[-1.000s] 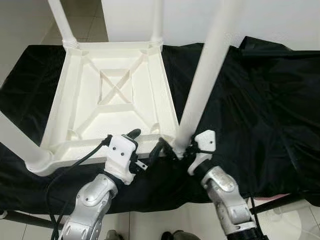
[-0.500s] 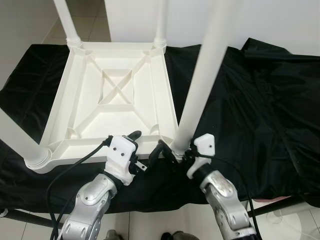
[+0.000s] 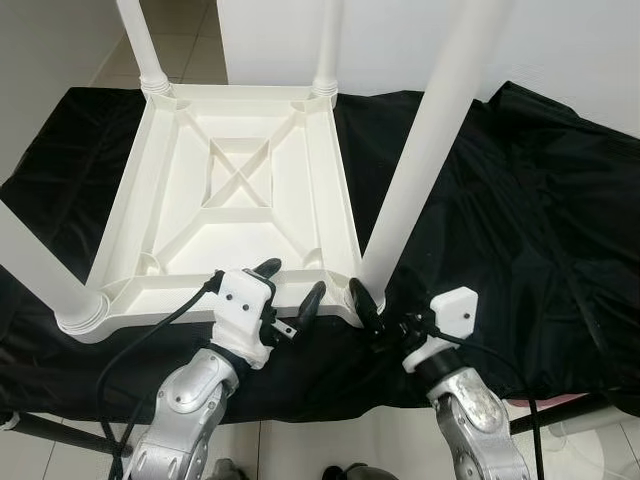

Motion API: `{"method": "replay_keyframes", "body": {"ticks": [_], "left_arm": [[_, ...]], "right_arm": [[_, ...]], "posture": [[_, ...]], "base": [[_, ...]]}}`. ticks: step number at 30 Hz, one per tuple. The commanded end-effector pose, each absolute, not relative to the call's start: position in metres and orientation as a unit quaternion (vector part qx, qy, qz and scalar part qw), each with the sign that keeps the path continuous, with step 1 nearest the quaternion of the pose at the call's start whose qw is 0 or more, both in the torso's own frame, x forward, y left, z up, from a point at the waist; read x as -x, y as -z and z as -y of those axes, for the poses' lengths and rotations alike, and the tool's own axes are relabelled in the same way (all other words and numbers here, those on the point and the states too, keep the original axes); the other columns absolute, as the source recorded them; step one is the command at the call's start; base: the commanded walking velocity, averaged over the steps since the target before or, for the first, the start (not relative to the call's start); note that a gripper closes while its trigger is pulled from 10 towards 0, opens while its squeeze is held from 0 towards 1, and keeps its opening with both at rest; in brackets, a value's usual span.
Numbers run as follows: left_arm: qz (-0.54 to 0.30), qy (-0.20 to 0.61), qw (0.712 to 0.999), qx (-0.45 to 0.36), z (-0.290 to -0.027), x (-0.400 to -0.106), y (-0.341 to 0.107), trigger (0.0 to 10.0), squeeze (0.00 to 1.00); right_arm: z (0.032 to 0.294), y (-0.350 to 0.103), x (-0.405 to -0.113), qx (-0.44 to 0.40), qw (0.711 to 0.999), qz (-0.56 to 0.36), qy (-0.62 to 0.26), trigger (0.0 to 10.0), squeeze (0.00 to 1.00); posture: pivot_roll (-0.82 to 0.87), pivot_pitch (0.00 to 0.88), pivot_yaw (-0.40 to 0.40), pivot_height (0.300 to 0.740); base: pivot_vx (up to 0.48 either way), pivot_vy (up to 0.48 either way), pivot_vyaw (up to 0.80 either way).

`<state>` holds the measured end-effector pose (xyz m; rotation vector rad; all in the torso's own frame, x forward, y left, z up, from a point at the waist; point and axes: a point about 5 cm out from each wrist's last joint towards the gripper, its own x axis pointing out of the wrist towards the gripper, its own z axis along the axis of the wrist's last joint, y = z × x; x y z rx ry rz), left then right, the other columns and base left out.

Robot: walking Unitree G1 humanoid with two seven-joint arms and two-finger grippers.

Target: Building children table

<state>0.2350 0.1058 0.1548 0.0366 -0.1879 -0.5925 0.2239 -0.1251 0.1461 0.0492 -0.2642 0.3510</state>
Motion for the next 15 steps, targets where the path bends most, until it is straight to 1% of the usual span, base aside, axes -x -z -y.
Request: {"method": "replay_keyframes", "body": {"ticks": [1,5,7,9,11,15], "left_arm": [[0.098,0.287,0.953,-0.015,-0.110,-0.232,-0.157,10.0,0.00],[0.096,0.282,0.954,-0.011,-0.120,-0.230,-0.157,10.0,0.00],[0.096,0.278,0.956,-0.010,-0.121,-0.230,-0.156,10.0,0.00],[0.096,0.278,0.956,-0.010,-0.121,-0.230,-0.156,10.0,0.00],[0.101,0.257,0.961,-0.006,-0.123,-0.230,-0.156,10.0,0.00],[0.103,0.266,0.958,-0.004,-0.122,-0.227,-0.156,10.0,0.00]], "right_arm": [[0.130,-0.146,-0.220,-0.015,0.978,0.132,-0.163,10.0,0.00],[0.139,-0.142,-0.211,0.003,0.980,0.127,-0.154,10.0,0.00],[0.140,-0.141,-0.211,0.005,0.980,0.125,-0.151,10.0,0.00],[0.140,-0.141,-0.211,0.005,0.980,0.125,-0.151,10.0,0.00],[0.138,-0.141,-0.211,0.000,0.982,0.124,-0.144,10.0,0.00],[0.133,-0.140,-0.210,-0.002,0.981,0.122,-0.151,10.0,0.00]], "posture": [[-0.05,0.146,-0.038,0.740],[-0.05,0.150,-0.026,0.740],[-0.05,0.150,-0.026,0.740],[-0.05,0.150,-0.026,0.740],[-0.05,0.155,-0.022,0.740],[-0.05,0.163,-0.029,0.740]], "base": [[0.000,0.000,0.00],[0.000,0.000,0.00],[0.000,0.000,0.00],[0.000,0.000,0.00],[0.000,0.000,0.00],[0.000,0.000,0.00]]}}
